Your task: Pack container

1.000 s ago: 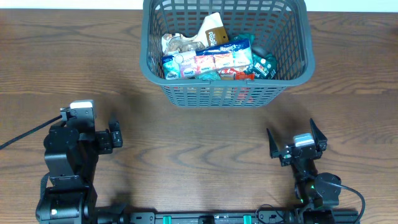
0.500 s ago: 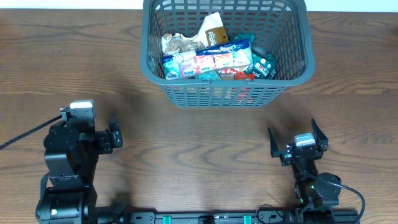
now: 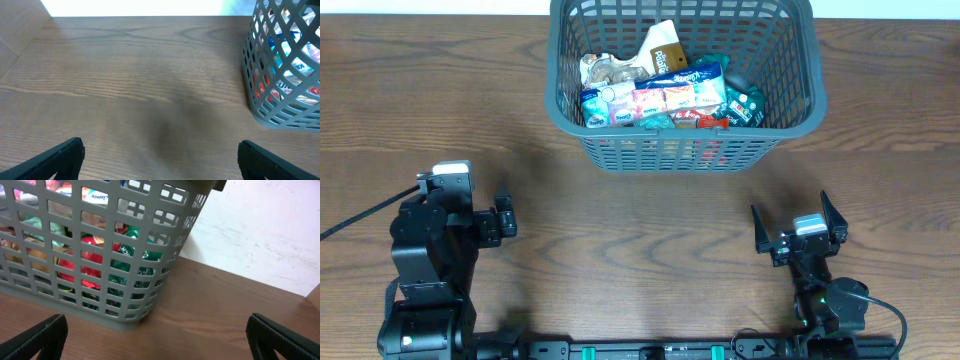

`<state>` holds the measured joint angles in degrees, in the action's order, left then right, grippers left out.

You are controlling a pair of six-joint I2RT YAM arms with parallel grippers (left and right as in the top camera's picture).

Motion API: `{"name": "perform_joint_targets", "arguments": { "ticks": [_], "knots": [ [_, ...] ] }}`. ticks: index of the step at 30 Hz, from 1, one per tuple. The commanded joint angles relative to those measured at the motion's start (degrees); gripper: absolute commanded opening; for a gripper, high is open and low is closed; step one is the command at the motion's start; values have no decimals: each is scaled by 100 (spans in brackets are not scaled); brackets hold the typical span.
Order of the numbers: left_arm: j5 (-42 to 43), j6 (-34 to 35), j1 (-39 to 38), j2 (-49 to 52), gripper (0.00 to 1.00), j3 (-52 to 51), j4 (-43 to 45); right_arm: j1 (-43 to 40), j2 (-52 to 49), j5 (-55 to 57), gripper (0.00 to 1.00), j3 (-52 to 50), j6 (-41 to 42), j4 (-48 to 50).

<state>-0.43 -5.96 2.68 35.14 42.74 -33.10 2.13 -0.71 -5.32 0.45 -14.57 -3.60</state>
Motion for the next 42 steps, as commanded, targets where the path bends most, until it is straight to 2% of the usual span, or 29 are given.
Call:
{"name": "perform_joint_targets", "arguments": {
  "ticks": [1,12,16,21,27,33,38,42],
  "knots": [
    [-28,48,15,2,98,-20,15,57,44,79,99,-11,-28,-28],
    [-26,50,0,-240,99,-20,-219,57,44,79,99,-11,-28,-26],
    [-4,116,-28,-671,99,-52,-798,57,44,79,99,-11,-28,-28],
    [0,116,-177,-1394,98,-363,-717,57,44,79,99,-11,-28,-28],
    [-4,114,-190,-2426,99,-1508,540,57,44,79,99,-11,-28,-28],
    [-4,116,-190,-3204,99,-2879,2544,57,44,79,99,-11,-28,-28],
    [-7,114,-190,-3501,99,-3659,3836,57,44,79,99,-11,-28,-28],
    [-4,114,-219,-3501,99,-4089,4330,57,44,79,99,-11,-28,-28]
  ]
}}
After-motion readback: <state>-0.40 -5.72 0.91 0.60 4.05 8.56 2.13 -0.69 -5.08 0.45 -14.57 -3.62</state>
